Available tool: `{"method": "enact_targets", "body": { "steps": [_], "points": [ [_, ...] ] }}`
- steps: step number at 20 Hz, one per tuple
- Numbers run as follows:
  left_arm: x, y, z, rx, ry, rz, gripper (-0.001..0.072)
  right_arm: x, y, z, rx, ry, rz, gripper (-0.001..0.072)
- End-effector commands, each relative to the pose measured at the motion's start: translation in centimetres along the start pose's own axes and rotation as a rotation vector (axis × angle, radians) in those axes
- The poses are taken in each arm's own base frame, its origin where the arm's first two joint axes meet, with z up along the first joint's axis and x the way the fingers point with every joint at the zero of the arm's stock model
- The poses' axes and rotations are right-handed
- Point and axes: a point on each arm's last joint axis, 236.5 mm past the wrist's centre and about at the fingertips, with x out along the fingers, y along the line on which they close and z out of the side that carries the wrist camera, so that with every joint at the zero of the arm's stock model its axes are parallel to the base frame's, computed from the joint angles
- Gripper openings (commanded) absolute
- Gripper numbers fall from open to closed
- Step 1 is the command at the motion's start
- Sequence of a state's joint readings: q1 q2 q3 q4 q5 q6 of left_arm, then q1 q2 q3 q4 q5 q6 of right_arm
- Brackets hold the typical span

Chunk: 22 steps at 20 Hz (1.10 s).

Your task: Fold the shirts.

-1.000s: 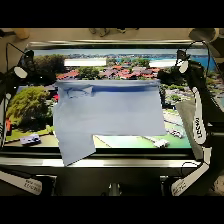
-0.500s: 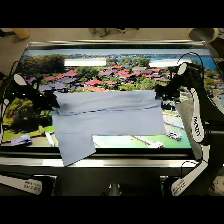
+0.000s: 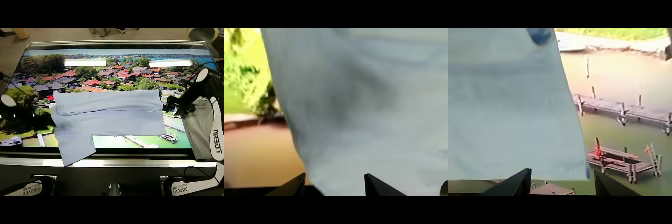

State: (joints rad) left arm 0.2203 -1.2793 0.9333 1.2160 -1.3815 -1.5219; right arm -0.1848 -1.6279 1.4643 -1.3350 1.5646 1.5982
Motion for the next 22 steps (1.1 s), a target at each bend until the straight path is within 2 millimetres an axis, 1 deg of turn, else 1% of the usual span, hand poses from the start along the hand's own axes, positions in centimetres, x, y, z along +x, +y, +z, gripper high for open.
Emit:
{"method": "enact_targets", "body": {
  "steps": [1, 2, 4, 8, 9, 10, 12, 13, 15, 19, 22],
  "points": [
    [4.2, 0.9, -6.5, -0.009, 0.037, -0.041, 0.0460, 3.1, 0.6, -3.7, -0.005, 0.020, 0.082, 0.0429],
    [4.7, 0.7, -7.2, -0.009, 0.033, -0.053, 0.0460, 3.5, 0.7, -4.1, -0.006, 0.024, 0.088, 0.0429],
    [5.4, 0.8, -7.7, -0.023, 0.026, -0.060, 0.0460, 3.6, 0.6, -4.3, -0.005, 0.030, 0.088, 0.0429],
    [6.6, -0.1, -7.0, -0.049, 0.001, -0.099, 0.0458, 3.7, 0.3, -4.4, -0.007, 0.034, 0.075, 0.0433],
    [6.8, -0.2, -7.0, -0.047, 0.004, -0.098, 0.0421, 3.8, -0.2, -4.6, -0.008, 0.044, 0.056, 0.0476],
    [6.9, -0.2, -6.9, -0.043, 0.002, -0.094, 0.0298, 4.3, -0.8, -5.1, -0.007, 0.061, 0.034, 0.0519],
    [6.9, -0.1, -6.3, -0.053, -0.021, -0.092, 0.0225, 5.9, -1.4, -6.5, 0.006, 0.105, 0.026, 0.0519],
    [6.9, -0.1, -6.2, -0.052, -0.026, -0.091, 0.0028, 6.6, -1.4, -6.9, 0.006, 0.113, 0.032, 0.0519],
    [6.9, -0.1, -6.0, -0.052, -0.032, -0.090, 0.0033, 7.5, -1.5, -6.4, 0.015, 0.085, 0.037, 0.0519],
    [6.8, -0.1, -5.9, -0.049, -0.041, -0.091, 0.0033, 8.7, -0.3, -4.8, 0.053, 0.034, 0.098, 0.0510],
    [6.6, -0.2, -5.4, -0.044, -0.067, -0.089, 0.0033, 9.7, -0.2, -4.3, 0.088, 0.040, 0.112, 0.0466]
  ]
}}
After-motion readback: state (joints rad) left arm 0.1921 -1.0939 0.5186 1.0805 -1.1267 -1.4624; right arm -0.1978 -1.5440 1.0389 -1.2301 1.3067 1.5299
